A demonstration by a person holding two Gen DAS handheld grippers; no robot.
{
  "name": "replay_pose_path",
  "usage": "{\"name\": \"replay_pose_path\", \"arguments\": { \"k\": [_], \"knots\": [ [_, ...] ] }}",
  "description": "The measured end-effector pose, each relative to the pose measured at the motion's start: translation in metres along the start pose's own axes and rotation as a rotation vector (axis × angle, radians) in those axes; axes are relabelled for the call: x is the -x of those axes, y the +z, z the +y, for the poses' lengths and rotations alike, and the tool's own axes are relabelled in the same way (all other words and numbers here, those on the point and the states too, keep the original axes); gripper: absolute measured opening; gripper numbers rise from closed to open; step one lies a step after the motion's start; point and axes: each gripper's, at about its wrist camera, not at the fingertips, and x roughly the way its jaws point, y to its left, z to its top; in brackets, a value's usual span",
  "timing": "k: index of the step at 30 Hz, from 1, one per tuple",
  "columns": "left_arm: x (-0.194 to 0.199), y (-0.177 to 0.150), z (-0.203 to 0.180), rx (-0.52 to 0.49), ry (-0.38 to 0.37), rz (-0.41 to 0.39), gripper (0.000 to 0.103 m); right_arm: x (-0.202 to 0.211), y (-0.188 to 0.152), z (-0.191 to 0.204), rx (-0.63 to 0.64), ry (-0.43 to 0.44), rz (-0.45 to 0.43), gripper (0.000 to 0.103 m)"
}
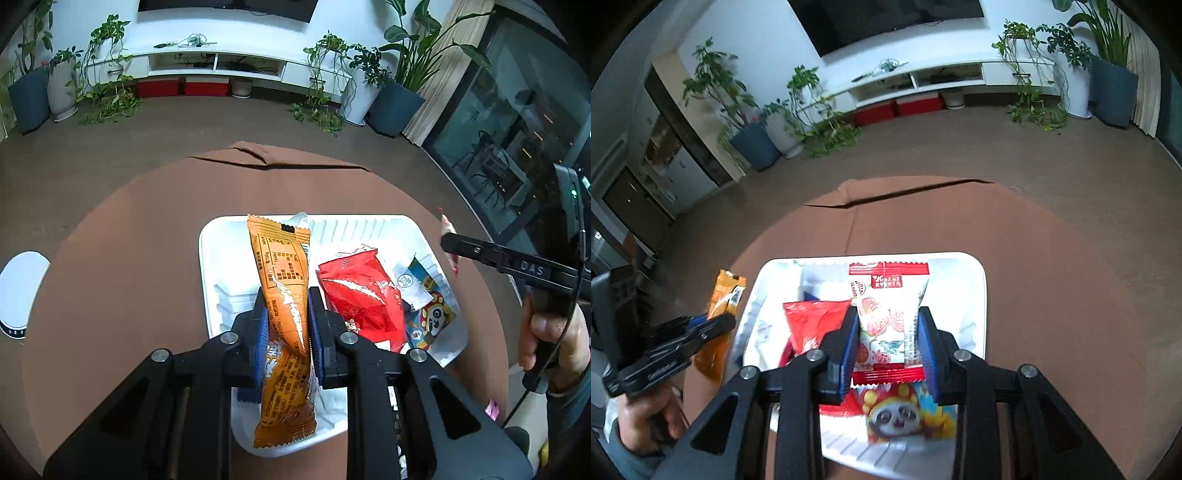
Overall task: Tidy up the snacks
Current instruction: 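Carry both packets over the white tray and open both tools to release them, then move both tools back over the remaining snacks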
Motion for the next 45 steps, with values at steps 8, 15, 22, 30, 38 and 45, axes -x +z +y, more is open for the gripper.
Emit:
{"name": "replay_pose_path", "arguments": {
  "k": [8,15,22,30,38,45],
  "knots": [
    [-0.028,-0.006,0.001,0.011,0.019,0.019,0.018,-0.028,-0.001,0.008,0.050,-0.071,0.039,0.033],
    [-0.042,-0.010,0.008,0.018,0.035,0.040,0.018,-0.044,-0.003,0.002,0.044,-0.120,0.069,0.034],
    [-0.059,-0.014,0.006,0.032,0.036,0.055,0.021,-0.049,-0.005,0.004,0.057,-0.127,0.082,0.039],
    [-0.057,-0.018,0.003,0.040,0.037,0.039,0.023,-0.047,-0.007,0.000,0.039,-0.123,0.071,0.048],
    [-0.048,-0.023,-0.001,0.040,0.053,0.011,0.033,-0.031,-0.011,-0.006,0.006,-0.125,0.036,0.066],
    [-0.034,-0.026,0.000,0.052,0.059,-0.017,0.065,-0.001,-0.014,-0.002,0.007,-0.124,-0.026,0.078]
  ]
}}
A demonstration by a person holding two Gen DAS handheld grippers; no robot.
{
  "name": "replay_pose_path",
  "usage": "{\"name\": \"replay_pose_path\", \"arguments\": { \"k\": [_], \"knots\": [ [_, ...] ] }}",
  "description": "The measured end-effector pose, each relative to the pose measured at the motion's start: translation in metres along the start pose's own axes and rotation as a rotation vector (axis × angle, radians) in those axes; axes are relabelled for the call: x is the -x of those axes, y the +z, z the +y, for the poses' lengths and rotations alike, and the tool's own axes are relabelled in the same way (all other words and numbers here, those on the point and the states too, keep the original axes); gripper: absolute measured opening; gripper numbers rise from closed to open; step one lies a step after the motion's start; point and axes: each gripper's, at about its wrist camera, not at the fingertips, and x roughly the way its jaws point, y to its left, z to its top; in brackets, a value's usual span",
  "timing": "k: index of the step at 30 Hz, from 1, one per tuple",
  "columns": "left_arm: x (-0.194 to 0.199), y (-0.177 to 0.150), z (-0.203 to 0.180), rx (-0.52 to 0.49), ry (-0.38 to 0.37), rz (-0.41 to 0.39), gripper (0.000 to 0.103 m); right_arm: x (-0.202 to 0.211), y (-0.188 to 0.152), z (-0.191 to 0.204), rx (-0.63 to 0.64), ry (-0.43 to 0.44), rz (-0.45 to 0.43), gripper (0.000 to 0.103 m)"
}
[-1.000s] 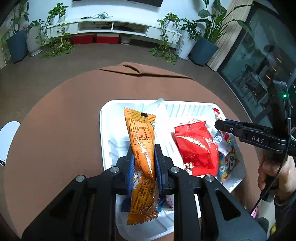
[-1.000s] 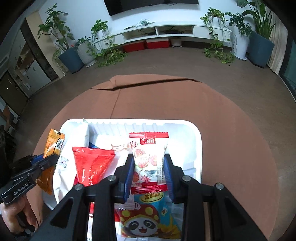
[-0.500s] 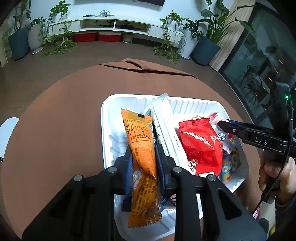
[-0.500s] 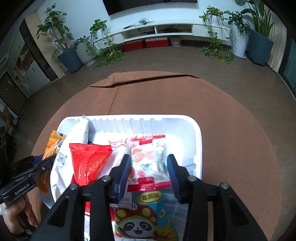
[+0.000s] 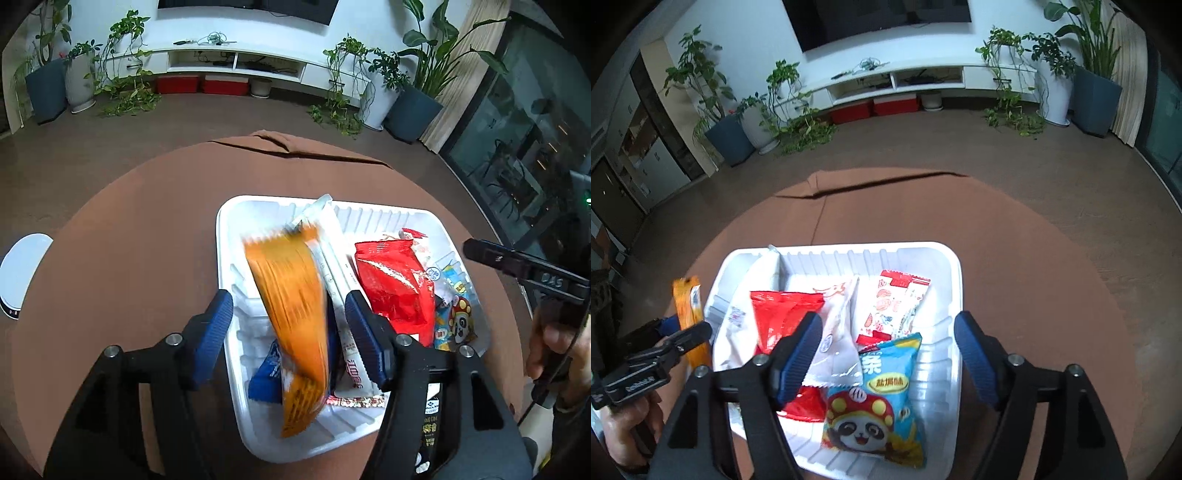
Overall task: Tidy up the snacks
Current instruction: 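Move both tools back over the remaining snacks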
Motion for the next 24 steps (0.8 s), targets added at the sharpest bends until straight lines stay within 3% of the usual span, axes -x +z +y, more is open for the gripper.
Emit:
{"name": "replay_pose_path", "arguments": {
  "k": [3,7,9,10,12,15,19,24],
  "knots": [
    [0.011,-0.003,-0.003,-0.005,0.004,-0.020,0.074,0.018,-0.001,0.000,-0.016,0.017,-0.038,0.080],
    [0.034,-0.012,-0.007,-0.003,-0.004,-0.064,0.103,0.062,-0.009,-0.001,-0.058,0.102,-0.163,0.086],
    [0.049,-0.020,-0.012,-0.019,0.000,-0.094,0.103,0.087,-0.020,-0.007,-0.116,0.216,-0.256,0.102],
    [0.057,-0.026,-0.017,-0.042,0.002,-0.111,0.103,0.103,-0.032,-0.016,-0.202,0.355,-0.321,0.103],
    [0.074,-0.042,-0.030,-0.117,0.039,-0.162,0.103,0.120,-0.055,-0.034,-0.375,0.553,-0.391,0.103],
    [0.093,-0.067,-0.053,-0.226,0.070,-0.217,0.103,0.129,-0.088,-0.045,-0.480,0.651,-0.374,0.103],
    [0.105,-0.103,-0.076,-0.257,0.066,-0.178,0.103,0.141,-0.134,-0.055,-0.533,0.631,-0.378,0.103],
    [0.097,-0.138,-0.084,-0.159,0.006,-0.069,0.103,0.158,-0.188,-0.070,-0.582,0.543,-0.370,0.103]
  ]
}}
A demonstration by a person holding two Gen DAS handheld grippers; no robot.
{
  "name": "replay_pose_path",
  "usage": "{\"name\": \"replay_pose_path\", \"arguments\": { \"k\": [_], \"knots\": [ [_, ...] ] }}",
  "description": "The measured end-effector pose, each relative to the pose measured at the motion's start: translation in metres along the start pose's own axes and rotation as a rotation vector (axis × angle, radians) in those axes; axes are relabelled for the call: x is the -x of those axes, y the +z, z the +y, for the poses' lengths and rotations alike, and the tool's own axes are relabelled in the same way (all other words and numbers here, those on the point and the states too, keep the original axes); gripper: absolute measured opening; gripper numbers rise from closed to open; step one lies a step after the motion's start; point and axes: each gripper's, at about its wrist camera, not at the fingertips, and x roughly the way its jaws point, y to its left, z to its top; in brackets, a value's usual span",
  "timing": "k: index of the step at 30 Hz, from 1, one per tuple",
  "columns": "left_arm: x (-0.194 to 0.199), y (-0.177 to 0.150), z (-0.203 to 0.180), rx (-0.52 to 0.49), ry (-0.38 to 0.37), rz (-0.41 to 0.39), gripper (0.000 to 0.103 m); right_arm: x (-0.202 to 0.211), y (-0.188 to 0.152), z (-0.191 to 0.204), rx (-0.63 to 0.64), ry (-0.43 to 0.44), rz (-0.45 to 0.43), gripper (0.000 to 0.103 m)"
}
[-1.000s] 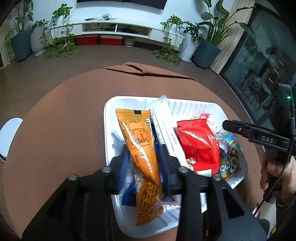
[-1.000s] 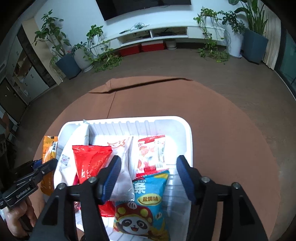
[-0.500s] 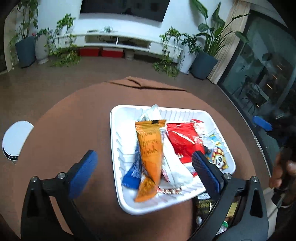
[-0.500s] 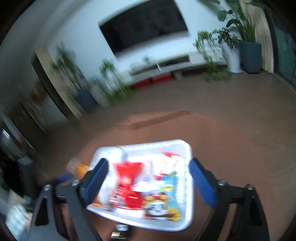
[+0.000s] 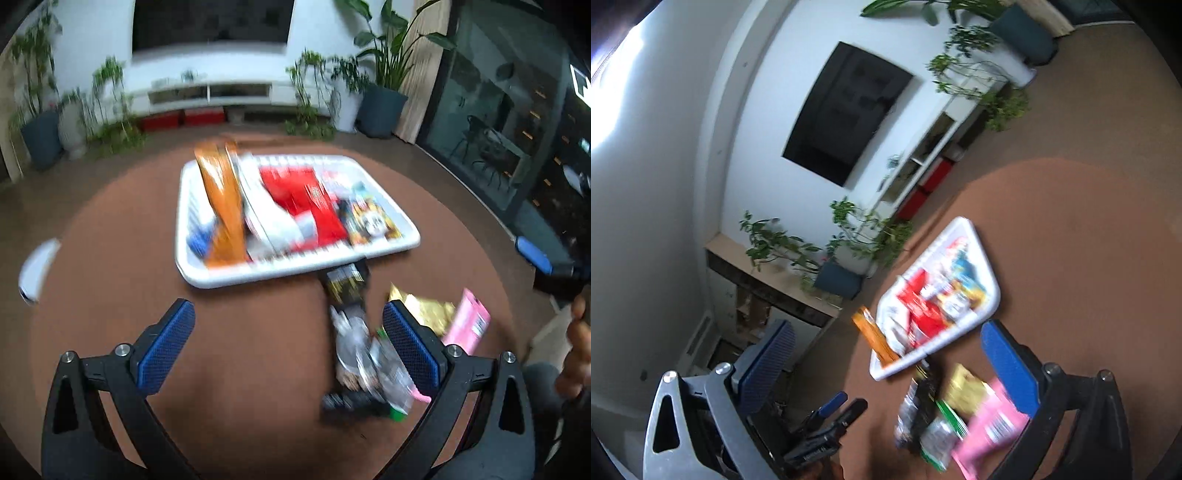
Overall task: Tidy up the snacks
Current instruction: 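Move both tools back over the remaining snacks, then grasp the black coffee-print bag with the left tool while the right tool grasps the pink bar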
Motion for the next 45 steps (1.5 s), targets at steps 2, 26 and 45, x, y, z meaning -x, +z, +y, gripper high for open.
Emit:
{"name": "replay_pose_path", "arguments": {
  "k": [2,26,45],
  "knots": [
    [-0.007,-0.012,-0.006,0.013,0.000,0.051,0.103,0.012,-0.014,-0.009,-0.025,-0.036,0.028,0.103],
    [-0.091,0.007,-0.054,-0.235,0.076,0.314,0.059,0.018,-0.085,-0.004,0.206,-0.345,0.171,0.100],
    [-0.097,0.005,-0.050,-0.275,-0.012,0.318,0.026,0.009,-0.096,-0.007,0.211,-0.434,0.232,0.100]
  ]
}}
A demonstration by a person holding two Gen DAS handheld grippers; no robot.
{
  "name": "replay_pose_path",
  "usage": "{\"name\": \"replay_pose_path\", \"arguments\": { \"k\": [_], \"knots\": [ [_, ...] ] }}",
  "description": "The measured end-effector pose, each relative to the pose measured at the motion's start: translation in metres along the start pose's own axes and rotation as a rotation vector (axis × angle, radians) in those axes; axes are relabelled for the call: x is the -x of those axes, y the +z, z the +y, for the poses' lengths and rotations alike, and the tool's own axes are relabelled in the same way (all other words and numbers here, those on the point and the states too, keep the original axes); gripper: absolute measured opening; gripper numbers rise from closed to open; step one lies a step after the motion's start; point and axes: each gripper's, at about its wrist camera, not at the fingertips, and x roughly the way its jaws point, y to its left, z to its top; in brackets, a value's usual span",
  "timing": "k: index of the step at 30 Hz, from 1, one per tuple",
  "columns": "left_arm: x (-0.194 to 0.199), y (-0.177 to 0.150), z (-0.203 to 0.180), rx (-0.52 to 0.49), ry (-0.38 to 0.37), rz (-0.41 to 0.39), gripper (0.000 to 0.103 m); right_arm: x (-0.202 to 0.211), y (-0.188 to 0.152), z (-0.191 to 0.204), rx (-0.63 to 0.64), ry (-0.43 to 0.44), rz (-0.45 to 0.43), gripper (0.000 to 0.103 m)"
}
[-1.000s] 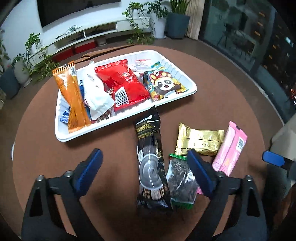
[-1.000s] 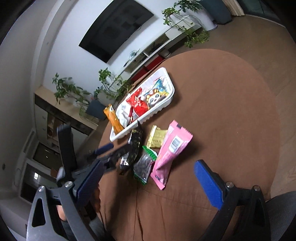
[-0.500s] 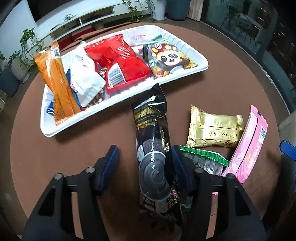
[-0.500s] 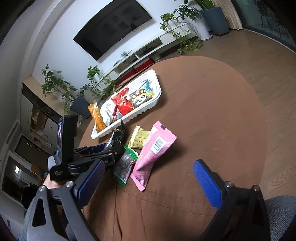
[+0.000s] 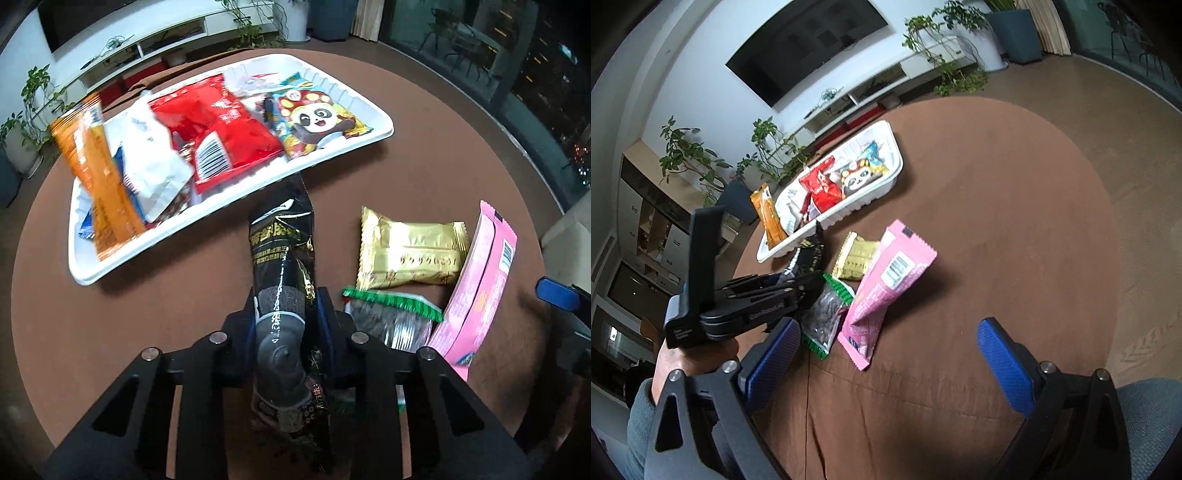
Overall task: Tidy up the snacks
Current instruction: 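Grasp the black coffee-print bag with the left tool while the right tool grasps the pink bar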
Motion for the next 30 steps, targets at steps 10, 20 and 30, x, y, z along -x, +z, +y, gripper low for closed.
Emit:
{"name": "replay_pose_path", "arguments": {
  "k": [10,20,30],
  "knots": [
    [0.039,-0.061,0.038,0.157,-0.048,-0.105,0.025,-0.030,0.004,0.011,-0.027,-0.025,0.068,0.100],
    [0.048,-0.109,0.033,0.210,-0.121,-0.120,0.025,-0.068,0.022,0.033,0.093,-0.169,0.102,0.077],
    [0.048,-0.115,0.031,0.219,-0.146,-0.132,0.025,-0.065,0.028,0.027,0.276,-0.356,0.133,0.059]
  ]
}}
